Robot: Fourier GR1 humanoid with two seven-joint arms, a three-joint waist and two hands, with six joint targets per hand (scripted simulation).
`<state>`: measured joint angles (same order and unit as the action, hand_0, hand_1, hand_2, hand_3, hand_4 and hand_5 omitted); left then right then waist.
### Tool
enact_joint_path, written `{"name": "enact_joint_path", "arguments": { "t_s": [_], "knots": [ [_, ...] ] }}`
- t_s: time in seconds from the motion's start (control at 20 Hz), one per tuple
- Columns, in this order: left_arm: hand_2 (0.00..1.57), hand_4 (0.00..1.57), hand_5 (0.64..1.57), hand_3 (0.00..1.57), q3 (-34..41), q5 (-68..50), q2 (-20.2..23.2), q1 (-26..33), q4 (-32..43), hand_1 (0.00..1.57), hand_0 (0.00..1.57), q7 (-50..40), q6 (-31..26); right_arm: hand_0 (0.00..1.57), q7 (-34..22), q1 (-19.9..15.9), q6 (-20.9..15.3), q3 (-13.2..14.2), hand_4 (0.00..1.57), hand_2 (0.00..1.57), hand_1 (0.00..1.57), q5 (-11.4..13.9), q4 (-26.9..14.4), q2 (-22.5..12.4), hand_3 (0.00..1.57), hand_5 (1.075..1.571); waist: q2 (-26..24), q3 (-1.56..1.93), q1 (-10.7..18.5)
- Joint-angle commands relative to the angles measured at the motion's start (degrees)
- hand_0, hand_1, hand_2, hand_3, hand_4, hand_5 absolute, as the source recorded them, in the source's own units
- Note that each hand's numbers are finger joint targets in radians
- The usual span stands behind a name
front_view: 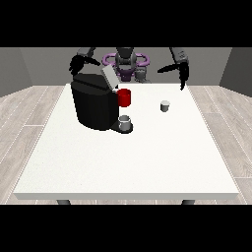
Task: Insert the coffee pod into the coffee machine and close the lid
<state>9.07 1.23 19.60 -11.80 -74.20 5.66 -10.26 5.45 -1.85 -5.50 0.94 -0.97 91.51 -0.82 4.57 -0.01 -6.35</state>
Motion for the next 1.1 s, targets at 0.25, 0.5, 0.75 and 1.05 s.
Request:
{"name": "enact_joint_path", "arguments": {
  "t_s": [0.25, 0.5, 0.75, 1.05],
  "knots": [
    [0.00, 0.00, 1.571, 0.00, 1.14, 4.66, 2.26, -7.65, 14.89, 0.00, 0.00, 3.26, 0.65, 0.00, -1.65, -4.15, -0.60, -1.13, 0.26, 0.00, 0.00, 0.03, -0.38, 0.35, 0.00, 1.571, 5.38, -0.02, -1.73],
    [0.00, 0.00, 1.571, 0.00, -1.43, 8.36, 1.37, -13.15, 16.56, 0.00, 0.00, -1.46, 3.11, 0.00, -1.75, -9.58, -2.17, 1.87, 0.36, 0.00, 0.00, -0.45, -6.40, -1.08, 0.00, 1.571, 6.17, 0.02, 0.22],
    [0.11, 0.00, 1.571, 0.00, -2.39, 11.91, 3.05, -13.72, 23.76, 0.00, 0.00, 2.51, 1.71, 0.00, -1.48, -5.95, -2.91, -1.20, 0.37, 0.00, 0.00, 1.92, -6.02, 0.16, 0.00, 1.571, 5.10, 0.00, -1.44],
    [0.61, 0.00, 1.571, 0.30, -3.64, 16.07, 1.40, -18.20, 27.65, 0.45, 0.45, 1.12, 5.38, 0.00, -3.48, -10.38, -5.45, -0.06, 0.42, 0.00, 0.00, 3.41, -10.71, -0.58, 0.00, 1.571, 5.02, 0.00, -0.28]
  ]
}}
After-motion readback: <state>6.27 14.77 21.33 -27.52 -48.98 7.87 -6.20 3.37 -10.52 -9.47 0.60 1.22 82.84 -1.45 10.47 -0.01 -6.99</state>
